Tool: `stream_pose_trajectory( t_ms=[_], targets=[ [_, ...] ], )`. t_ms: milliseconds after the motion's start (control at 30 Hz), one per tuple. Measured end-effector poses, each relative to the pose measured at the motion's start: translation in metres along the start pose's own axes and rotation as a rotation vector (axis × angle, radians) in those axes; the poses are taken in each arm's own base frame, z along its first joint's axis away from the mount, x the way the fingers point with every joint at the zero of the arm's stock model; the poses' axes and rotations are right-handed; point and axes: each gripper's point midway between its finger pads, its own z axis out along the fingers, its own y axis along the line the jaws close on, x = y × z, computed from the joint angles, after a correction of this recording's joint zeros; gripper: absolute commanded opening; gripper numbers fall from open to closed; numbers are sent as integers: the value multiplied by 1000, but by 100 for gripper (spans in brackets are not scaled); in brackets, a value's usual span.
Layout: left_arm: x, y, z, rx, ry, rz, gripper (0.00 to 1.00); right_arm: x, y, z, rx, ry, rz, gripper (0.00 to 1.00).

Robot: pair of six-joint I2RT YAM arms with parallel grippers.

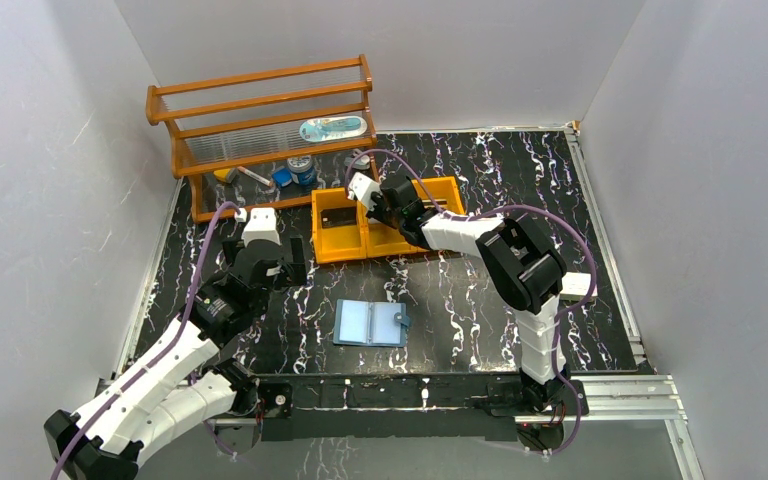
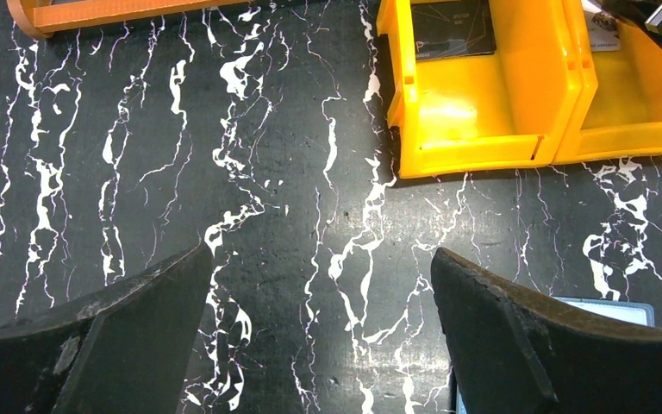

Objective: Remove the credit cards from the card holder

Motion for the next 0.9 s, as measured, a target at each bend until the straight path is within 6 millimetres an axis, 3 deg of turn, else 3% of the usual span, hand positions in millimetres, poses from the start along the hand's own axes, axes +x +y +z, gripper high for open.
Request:
stream_pose_trajectory(
  t_ms=[500, 900],
  targets=[
    [0, -1, 4, 8, 10, -10, 99, 5, 3, -1, -14, 22, -7, 0],
    [0, -1, 4, 17, 14, -18, 98, -7, 18, -5, -123, -44, -5, 0]
  ],
)
